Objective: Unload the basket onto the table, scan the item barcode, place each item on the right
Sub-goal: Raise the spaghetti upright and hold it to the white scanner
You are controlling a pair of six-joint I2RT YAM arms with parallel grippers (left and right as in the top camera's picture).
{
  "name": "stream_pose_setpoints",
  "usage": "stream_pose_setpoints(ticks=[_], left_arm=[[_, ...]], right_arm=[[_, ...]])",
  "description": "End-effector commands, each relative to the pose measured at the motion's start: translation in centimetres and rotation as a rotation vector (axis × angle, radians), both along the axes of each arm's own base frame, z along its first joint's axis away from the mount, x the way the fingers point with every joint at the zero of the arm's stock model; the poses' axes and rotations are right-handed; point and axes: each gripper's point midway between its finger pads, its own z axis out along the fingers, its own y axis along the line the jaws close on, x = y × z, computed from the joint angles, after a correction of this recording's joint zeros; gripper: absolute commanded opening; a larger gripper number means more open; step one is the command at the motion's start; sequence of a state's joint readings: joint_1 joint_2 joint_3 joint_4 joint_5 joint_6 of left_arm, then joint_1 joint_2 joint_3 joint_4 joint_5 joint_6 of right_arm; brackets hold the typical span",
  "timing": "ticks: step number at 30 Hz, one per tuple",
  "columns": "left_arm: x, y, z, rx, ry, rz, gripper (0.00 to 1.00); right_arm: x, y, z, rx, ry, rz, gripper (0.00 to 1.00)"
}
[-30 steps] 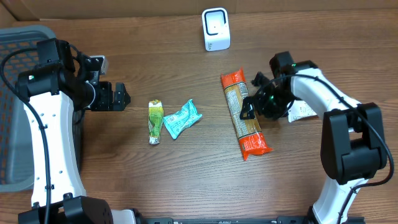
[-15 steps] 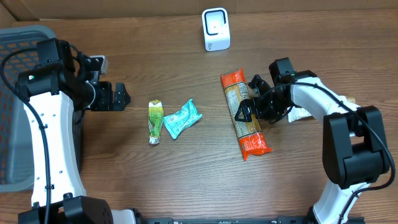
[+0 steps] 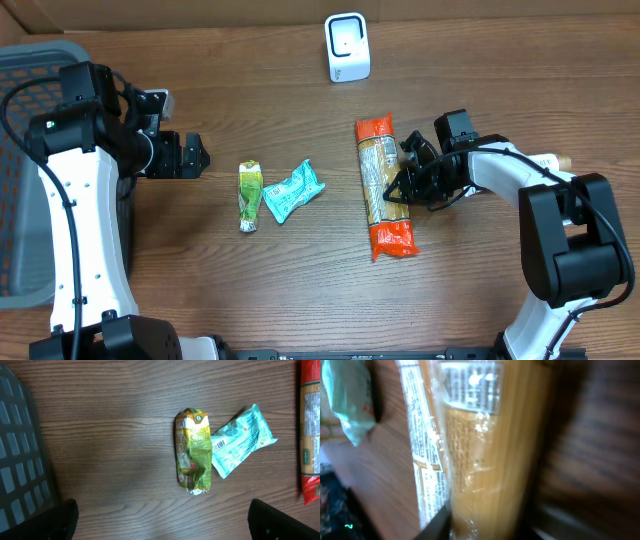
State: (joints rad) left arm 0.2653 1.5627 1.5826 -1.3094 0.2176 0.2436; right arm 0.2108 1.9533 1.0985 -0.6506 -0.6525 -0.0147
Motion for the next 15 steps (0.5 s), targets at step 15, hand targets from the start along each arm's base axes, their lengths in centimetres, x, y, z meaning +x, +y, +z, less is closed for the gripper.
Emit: stream_pose_setpoints(ticks=[15], left_arm=[[0.1, -0.3, 0.4, -0.003, -0.018, -0.027, 1.00]], right_arm=[[5.7, 1.1, 10.2, -0.039, -0.143, 0.022, 0.04]])
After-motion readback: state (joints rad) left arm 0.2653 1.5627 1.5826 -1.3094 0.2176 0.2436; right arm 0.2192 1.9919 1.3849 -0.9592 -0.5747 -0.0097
